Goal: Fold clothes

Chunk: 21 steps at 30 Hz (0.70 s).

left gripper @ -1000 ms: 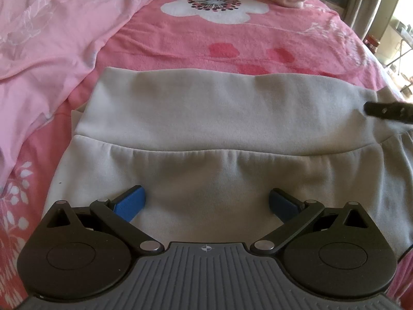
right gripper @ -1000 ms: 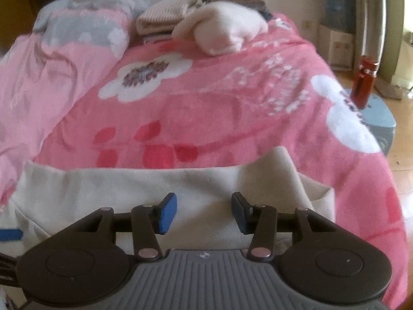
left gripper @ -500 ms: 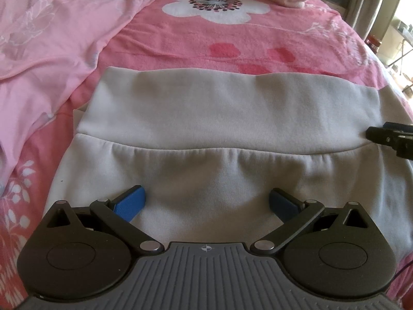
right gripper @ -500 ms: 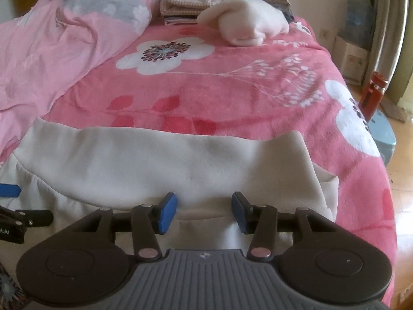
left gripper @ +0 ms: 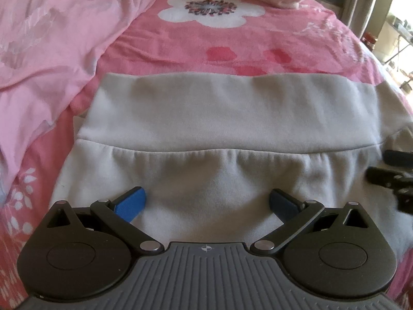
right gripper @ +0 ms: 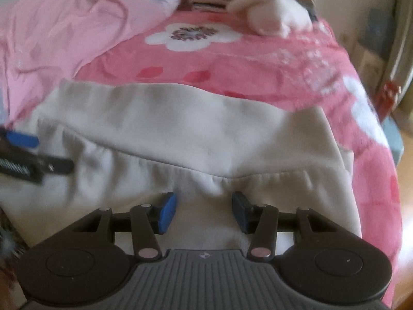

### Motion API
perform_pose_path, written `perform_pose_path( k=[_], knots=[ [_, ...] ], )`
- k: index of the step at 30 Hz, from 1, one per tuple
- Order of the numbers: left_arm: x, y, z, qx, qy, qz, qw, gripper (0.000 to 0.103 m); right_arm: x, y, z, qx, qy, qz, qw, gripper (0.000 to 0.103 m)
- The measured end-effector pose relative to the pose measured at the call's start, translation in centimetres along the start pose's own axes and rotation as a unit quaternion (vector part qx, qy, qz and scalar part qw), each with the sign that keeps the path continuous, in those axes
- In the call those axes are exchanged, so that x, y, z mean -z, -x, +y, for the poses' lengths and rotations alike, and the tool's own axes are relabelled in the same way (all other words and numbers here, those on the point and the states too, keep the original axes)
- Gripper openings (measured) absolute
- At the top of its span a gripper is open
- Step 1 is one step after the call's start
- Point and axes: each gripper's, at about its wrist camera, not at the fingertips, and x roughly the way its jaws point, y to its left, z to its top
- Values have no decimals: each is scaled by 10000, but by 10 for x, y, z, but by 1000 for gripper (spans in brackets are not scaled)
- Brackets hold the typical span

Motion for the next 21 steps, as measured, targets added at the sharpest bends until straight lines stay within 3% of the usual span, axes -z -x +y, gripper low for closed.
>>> perform_pose_path(
  k=[5,9,12,21],
  knots=[
    [10,32,-2,84,-413,-467,9980,103,-2,1,-2,-25,-89,29,10000,52],
    [29,33,-11,410,-590,-245,9971,103,0,0,-3,-32,-112,-20,9999,52],
    [45,19,-18,367,-707,-3,9968,103,1,0,-2,-12,-99,-51,9999,52],
    [53,17,-21,285,-856,-214,9957,103,2,0,-2,-5,-80,-86,9999,52]
  ],
)
